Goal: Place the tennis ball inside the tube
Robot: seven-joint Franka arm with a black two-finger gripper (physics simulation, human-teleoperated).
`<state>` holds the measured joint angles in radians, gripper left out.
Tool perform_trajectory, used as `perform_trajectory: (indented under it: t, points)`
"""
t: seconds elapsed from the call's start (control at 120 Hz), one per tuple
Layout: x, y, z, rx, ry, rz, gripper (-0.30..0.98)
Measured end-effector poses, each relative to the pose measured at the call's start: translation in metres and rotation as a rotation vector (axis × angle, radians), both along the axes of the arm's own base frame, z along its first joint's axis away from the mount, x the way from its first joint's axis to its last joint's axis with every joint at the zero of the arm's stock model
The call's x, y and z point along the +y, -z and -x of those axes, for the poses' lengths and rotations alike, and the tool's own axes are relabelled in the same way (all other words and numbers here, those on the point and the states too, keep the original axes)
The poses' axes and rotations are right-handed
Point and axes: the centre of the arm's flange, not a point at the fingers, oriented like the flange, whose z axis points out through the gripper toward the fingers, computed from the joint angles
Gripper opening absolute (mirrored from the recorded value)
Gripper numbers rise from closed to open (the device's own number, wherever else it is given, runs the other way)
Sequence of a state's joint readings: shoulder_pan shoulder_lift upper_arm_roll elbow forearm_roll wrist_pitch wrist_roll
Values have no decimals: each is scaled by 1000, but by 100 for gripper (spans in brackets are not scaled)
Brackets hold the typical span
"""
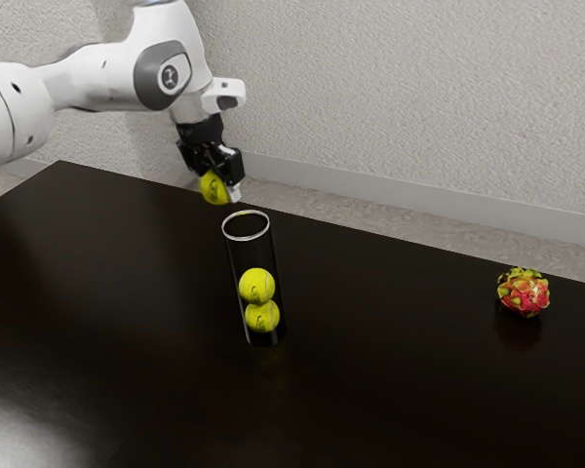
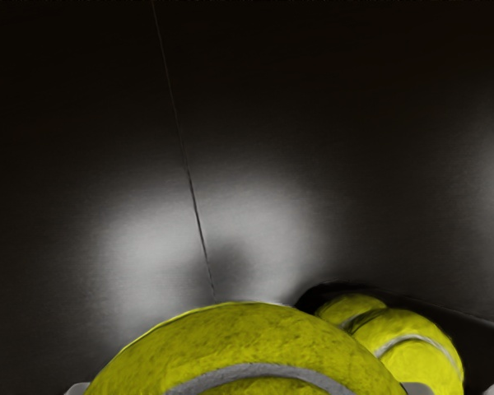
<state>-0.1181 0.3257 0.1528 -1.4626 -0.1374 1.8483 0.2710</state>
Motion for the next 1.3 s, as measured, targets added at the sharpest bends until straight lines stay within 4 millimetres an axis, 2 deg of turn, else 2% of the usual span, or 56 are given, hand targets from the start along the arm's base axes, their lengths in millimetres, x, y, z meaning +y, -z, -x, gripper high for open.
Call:
perform_trajectory:
  t: [0.133, 0.375, 0.508, 0.617, 0.825, 1.008, 1.3]
  points:
    - [-26, 5, -8, 13, 5, 1, 40]
    - [-42, 9, -12, 25, -20, 1, 40]
    - [-50, -15, -9, -8, -24, 6, 39]
    - [-57, -30, 8, -3, -24, 12, 39]
    - [-69, -24, 30, 47, -26, 6, 39]
    - [-70, -11, 33, 78, -45, -1, 39]
    - [-73, -8, 36, 89, -63, -1, 39]
